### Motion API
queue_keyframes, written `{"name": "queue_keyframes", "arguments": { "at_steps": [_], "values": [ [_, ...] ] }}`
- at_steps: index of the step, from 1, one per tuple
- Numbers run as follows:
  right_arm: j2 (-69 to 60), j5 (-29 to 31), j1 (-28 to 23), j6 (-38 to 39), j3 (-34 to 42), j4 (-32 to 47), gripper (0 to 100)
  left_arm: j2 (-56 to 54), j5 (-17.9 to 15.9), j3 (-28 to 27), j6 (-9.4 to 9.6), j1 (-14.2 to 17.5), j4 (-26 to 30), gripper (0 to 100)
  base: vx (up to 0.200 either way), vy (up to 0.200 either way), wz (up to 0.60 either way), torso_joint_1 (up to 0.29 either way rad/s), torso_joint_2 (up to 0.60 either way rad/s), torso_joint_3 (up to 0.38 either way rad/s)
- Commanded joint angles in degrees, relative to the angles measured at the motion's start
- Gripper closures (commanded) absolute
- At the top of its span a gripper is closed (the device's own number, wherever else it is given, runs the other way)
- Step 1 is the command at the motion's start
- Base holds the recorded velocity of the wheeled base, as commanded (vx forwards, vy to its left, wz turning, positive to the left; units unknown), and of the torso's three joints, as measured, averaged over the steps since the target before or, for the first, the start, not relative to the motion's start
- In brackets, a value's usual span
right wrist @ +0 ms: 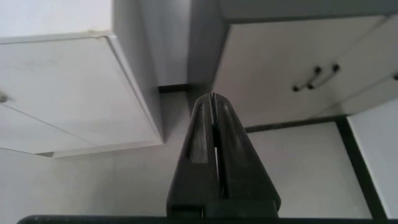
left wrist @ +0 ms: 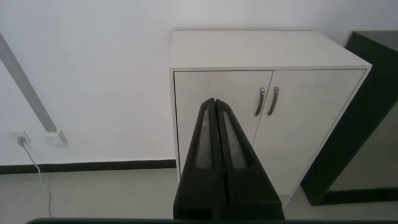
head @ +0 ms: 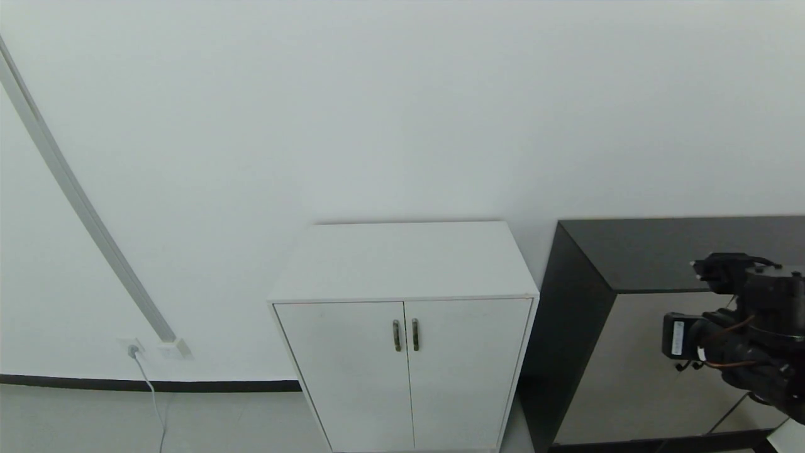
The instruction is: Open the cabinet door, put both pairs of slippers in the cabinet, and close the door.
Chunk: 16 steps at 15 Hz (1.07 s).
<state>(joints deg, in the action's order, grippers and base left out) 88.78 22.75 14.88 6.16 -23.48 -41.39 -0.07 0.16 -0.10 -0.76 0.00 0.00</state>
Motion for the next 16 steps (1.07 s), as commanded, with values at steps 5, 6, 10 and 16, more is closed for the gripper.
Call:
{"name": "queue_keyframes", "arguments": {
  "at_steps": [5, 6, 10, 16],
  "values": [
    [-24.7, -0.4, -3.0, -3.6, 11.1, 6.7, 100, 0.1, 0.0, 0.0, -0.04, 0.0, 0.0, 100, 0.000, 0.000, 0.00, 0.000, 0.00, 0.000],
    [-29.5, -1.5, -3.0, -4.0, 11.1, 10.8, 100, 0.1, 0.0, 0.0, -0.04, 0.0, 0.0, 100, 0.000, 0.000, 0.00, 0.000, 0.00, 0.000],
    [-45.5, -3.5, -3.0, -5.0, 9.4, 27.9, 100, 0.1, 0.0, 0.0, -0.12, 0.0, 0.0, 100, 0.000, 0.000, 0.00, 0.000, 0.00, 0.000],
    [-64.2, -9.3, -2.8, -5.0, 9.4, 41.6, 100, 0.1, 0.0, 0.0, -0.04, 0.0, 0.0, 100, 0.000, 0.000, 0.00, 0.000, 0.00, 0.000]
  ]
}}
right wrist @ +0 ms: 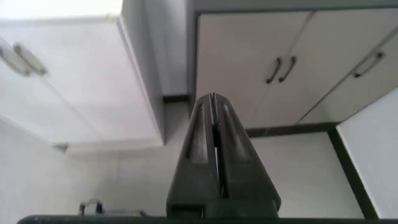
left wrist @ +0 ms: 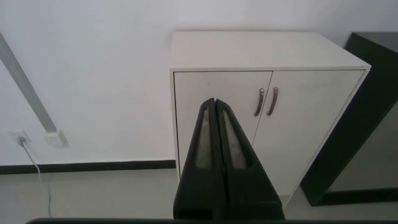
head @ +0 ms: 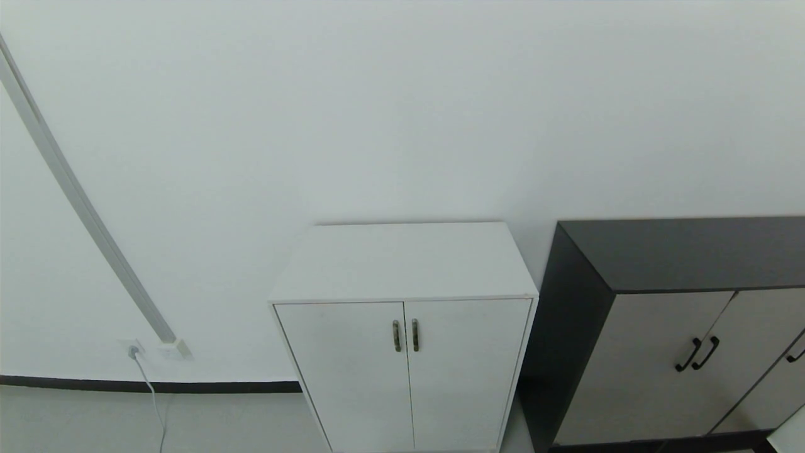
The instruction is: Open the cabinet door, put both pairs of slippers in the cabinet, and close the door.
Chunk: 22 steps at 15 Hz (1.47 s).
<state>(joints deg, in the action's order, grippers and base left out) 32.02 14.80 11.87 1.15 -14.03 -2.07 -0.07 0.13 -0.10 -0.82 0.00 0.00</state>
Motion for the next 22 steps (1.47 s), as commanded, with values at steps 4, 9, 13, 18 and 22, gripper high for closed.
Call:
{"name": "queue_keyframes", "arguments": {
  "at_steps": [4, 9, 13, 18, 22],
  "values": [
    [-10.5, -8.0, 0.4, -0.4, 5.0, 3.8, 100, 0.1, 0.0, 0.0, 0.03, 0.0, 0.0, 100, 0.000, 0.000, 0.00, 0.000, 0.00, 0.000],
    [-10.7, -14.1, 1.2, -1.5, 10.3, 3.7, 100, 0.1, 0.0, 0.0, 0.03, 0.0, 0.0, 100, 0.000, 0.000, 0.00, 0.000, 0.00, 0.000],
    [-10.2, -14.8, 4.3, -2.2, 14.0, 2.6, 100, 0.1, 0.0, 0.0, 0.03, 0.0, 0.0, 100, 0.000, 0.000, 0.00, 0.000, 0.00, 0.000],
    [-12.2, -14.4, 0.8, -2.1, 14.0, 2.0, 100, 0.1, 0.0, 0.0, 0.03, 0.0, 0.0, 100, 0.000, 0.000, 0.00, 0.000, 0.00, 0.000],
    [-16.9, -14.4, -5.0, -2.1, 14.0, 1.9, 100, 0.1, 0.0, 0.0, 0.03, 0.0, 0.0, 100, 0.000, 0.000, 0.00, 0.000, 0.00, 0.000]
  ]
}}
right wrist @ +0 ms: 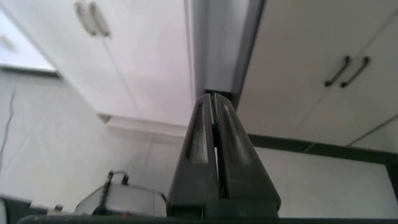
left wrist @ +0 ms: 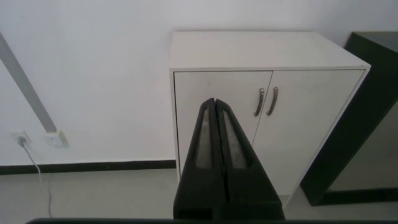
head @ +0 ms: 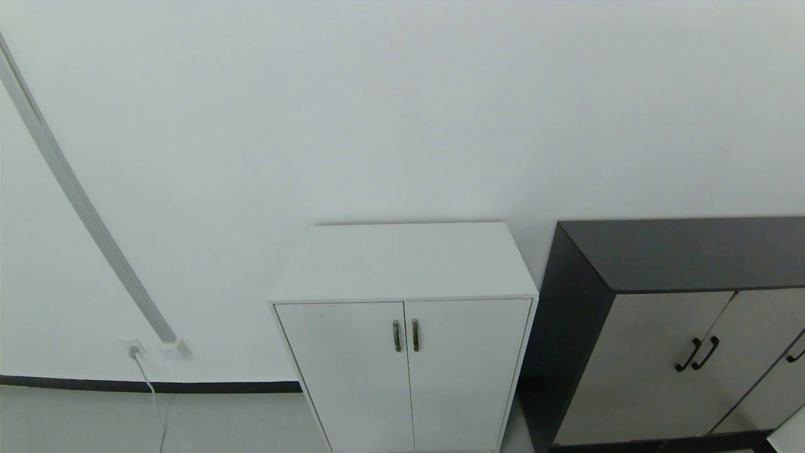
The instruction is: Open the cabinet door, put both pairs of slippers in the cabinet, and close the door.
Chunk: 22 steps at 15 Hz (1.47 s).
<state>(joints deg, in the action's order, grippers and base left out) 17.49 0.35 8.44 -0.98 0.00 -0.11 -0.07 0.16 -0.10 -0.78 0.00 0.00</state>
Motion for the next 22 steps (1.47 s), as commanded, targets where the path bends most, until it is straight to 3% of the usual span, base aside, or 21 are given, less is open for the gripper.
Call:
{"name": "queue_keyframes", "arguments": {
  "at_steps": [1, 19, 22],
  "values": [
    [-4.1, 0.0, -1.9, 0.0, 0.0, 0.0, 100, 0.1, 0.0, 0.0, -0.10, 0.0, 0.0, 100, 0.000, 0.000, 0.00, 0.000, 0.00, 0.000],
    [-17.5, 0.2, -8.4, 0.6, 0.0, -0.1, 100, 0.1, 0.1, 0.0, -0.27, 0.0, 0.0, 100, 0.000, 0.000, 0.00, 0.000, 0.00, 0.000],
    [-17.5, 1.6, -8.4, 5.2, 0.0, -0.3, 100, 0.1, 0.1, 0.0, -0.01, 0.0, 0.0, 100, 0.000, 0.000, 0.00, 0.000, 0.00, 0.000]
  ]
}}
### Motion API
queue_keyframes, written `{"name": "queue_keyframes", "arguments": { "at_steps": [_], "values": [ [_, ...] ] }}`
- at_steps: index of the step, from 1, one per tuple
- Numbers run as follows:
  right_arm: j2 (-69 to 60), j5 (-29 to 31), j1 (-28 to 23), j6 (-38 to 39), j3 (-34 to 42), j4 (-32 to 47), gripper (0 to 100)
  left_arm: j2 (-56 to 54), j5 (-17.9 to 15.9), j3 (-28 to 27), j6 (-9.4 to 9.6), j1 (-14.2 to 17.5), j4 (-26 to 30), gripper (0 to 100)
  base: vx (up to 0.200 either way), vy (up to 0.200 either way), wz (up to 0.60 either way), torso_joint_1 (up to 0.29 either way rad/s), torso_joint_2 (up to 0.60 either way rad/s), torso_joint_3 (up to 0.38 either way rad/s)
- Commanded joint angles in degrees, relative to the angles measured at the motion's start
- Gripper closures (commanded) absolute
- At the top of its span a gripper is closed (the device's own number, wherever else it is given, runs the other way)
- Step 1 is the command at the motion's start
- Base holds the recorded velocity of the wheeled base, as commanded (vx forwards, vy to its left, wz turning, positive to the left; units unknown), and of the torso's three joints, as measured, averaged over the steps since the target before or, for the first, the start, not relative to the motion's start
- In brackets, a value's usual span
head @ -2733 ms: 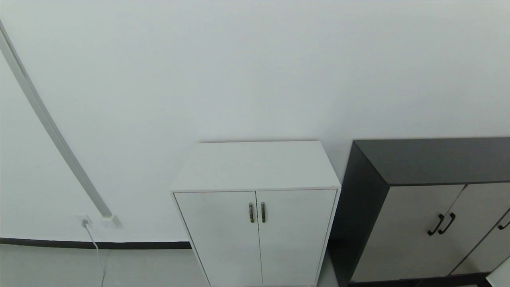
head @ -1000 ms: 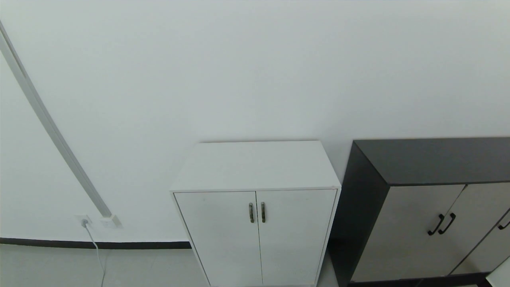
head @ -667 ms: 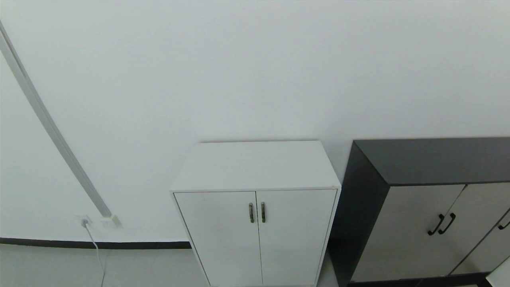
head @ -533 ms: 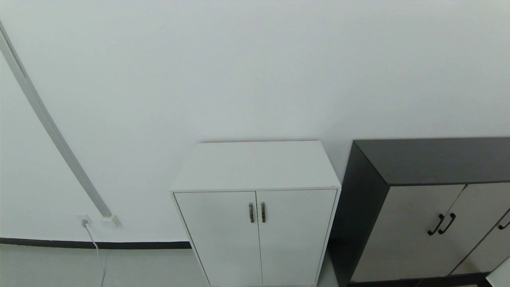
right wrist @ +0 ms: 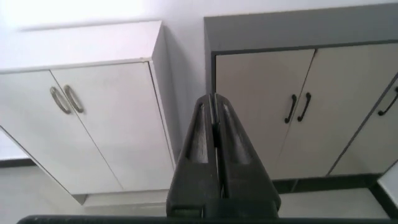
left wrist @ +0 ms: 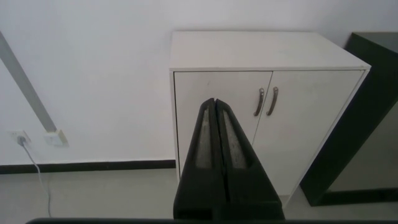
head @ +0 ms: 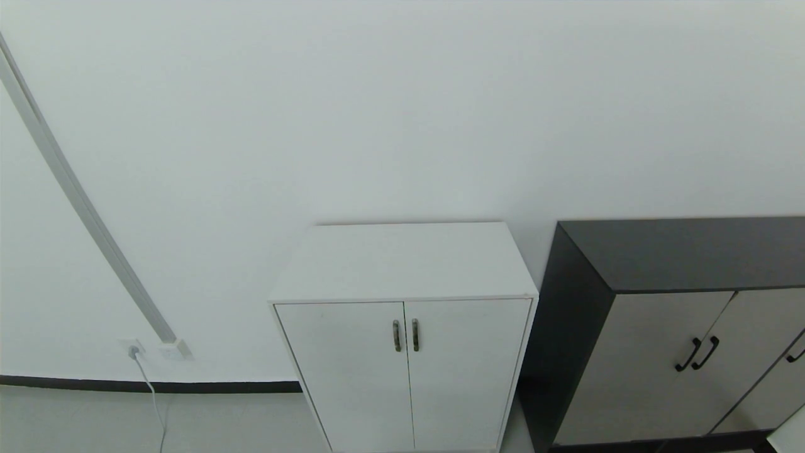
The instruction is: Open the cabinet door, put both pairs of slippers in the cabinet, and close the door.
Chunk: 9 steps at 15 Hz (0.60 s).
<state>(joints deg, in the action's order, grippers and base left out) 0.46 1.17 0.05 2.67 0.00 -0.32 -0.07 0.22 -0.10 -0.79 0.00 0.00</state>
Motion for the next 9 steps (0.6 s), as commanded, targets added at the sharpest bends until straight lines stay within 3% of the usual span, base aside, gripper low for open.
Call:
{"name": "queue_keyframes", "arguments": {
  "at_steps": [1, 3, 9],
  "values": [
    [-0.5, 1.2, 0.0, 1.6, 0.0, -0.1, 100, 0.1, 0.0, 0.0, 0.09, 0.0, 0.0, 100, 0.000, 0.000, 0.00, 0.000, 0.00, 0.000],
    [-0.5, 4.0, 0.0, 2.3, 0.0, -0.3, 100, 0.1, 0.0, 0.0, 0.09, 0.0, 0.0, 100, 0.000, 0.000, 0.00, 0.000, 0.00, 0.000],
    [-0.5, 4.0, 0.0, 2.3, 0.0, -0.3, 100, 0.1, 0.0, 0.0, 0.09, 0.0, 0.0, 100, 0.000, 0.000, 0.00, 0.000, 0.00, 0.000]
  ]
}}
